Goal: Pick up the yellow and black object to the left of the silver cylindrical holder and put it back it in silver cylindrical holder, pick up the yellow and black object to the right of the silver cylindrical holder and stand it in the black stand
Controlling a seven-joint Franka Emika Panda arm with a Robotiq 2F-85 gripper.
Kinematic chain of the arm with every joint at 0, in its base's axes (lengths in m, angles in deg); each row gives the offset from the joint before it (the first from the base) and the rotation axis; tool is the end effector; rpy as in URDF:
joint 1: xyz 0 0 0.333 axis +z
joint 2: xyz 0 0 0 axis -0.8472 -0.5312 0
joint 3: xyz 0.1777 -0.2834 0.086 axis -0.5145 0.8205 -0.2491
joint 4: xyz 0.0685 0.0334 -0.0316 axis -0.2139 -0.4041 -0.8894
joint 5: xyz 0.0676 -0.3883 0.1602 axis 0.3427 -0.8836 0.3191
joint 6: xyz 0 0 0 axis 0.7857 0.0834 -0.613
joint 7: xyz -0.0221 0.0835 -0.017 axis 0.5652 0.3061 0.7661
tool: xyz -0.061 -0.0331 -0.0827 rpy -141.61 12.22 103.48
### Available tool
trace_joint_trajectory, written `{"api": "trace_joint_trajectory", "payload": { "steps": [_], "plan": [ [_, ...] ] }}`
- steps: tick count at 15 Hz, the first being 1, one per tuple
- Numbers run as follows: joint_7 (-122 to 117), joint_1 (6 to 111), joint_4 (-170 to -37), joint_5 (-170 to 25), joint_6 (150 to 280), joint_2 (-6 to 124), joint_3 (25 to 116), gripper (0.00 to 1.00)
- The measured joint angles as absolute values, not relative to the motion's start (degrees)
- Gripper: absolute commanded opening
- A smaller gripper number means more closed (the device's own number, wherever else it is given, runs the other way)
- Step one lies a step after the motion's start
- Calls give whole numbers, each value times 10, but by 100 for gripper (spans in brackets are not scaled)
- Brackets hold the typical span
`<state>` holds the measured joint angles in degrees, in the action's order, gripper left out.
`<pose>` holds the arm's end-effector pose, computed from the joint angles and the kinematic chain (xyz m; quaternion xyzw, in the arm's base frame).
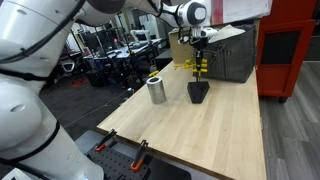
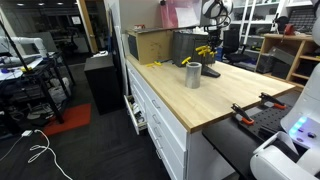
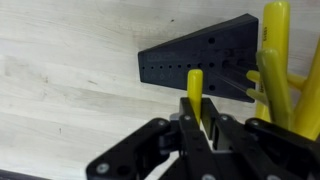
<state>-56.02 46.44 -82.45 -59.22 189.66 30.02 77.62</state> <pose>0.7472 -0.2516 0.2901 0.7561 -0.6517 -0.0603 0.0018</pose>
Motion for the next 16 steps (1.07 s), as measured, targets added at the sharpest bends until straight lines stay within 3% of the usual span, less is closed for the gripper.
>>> {"api": "trace_joint_trajectory", "payload": {
  "steps": [16],
  "plan": [
    [-560,472,-828,-599,1897,276,776,4]
  ]
}}
